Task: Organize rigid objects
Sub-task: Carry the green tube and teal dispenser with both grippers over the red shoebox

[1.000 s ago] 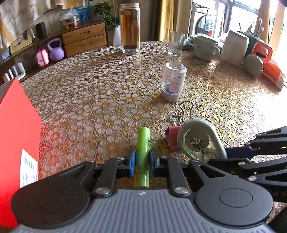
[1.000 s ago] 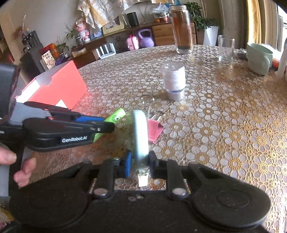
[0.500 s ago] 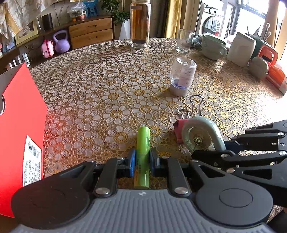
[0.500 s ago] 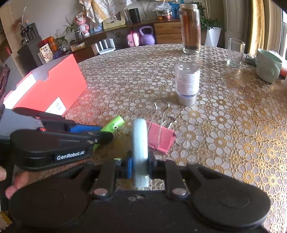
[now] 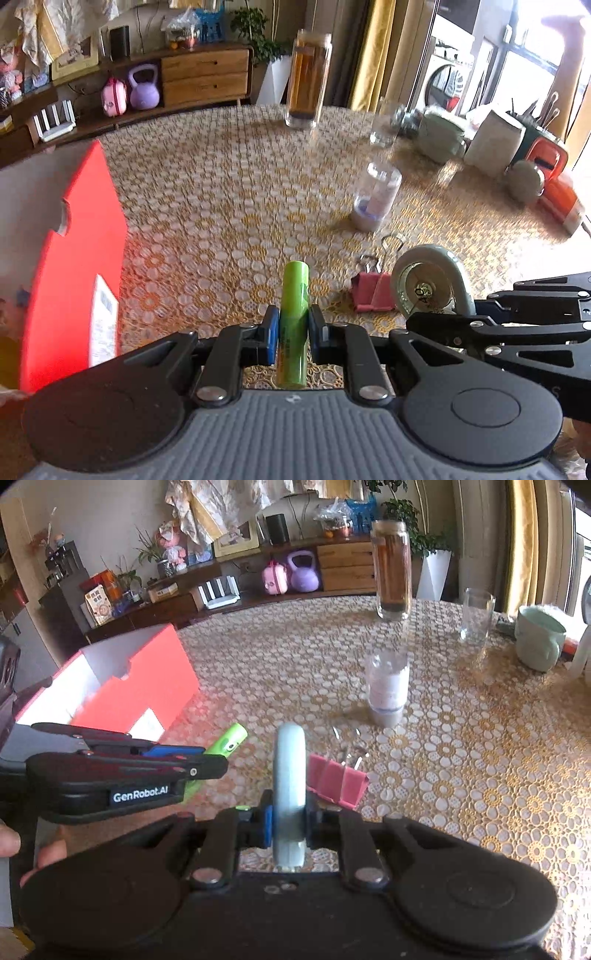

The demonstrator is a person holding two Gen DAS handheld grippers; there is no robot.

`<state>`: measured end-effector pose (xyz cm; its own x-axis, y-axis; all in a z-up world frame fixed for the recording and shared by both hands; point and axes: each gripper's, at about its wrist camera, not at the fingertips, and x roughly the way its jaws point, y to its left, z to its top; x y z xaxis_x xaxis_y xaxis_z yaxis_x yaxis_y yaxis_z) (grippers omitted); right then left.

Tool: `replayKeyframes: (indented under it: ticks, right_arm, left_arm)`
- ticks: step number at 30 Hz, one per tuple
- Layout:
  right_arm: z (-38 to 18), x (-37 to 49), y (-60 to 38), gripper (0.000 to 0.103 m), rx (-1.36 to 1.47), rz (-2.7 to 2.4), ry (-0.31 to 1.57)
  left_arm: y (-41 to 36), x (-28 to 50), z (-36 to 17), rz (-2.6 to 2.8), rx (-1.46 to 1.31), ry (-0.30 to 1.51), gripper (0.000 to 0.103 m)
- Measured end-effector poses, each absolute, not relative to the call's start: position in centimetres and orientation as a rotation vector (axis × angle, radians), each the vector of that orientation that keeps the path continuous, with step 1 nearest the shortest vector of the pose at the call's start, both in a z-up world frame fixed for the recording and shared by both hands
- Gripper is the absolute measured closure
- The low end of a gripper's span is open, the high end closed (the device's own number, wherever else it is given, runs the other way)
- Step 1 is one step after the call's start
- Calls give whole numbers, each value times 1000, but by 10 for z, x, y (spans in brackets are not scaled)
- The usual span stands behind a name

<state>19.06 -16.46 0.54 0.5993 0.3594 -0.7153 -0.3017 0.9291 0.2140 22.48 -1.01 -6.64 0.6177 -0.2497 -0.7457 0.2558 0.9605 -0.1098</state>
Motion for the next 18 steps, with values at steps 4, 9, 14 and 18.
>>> replayKeyframes:
  ticks: [4, 9, 14, 18]
  right_arm:
    - [30, 184, -155, 89, 65, 399, 824]
    - [63, 179, -137, 89, 51, 431, 778]
    - [89, 180, -113, 89, 54, 476, 748]
    - [104, 185, -87, 89, 43, 507, 730]
  left_arm:
    - [-2, 213, -41, -285, -3, 828, 87]
    - [16, 202, -11, -269, -25, 797, 87]
    - [41, 195, 16, -242, -21, 752, 87]
    - [68, 192, 31, -209, -35, 730, 87]
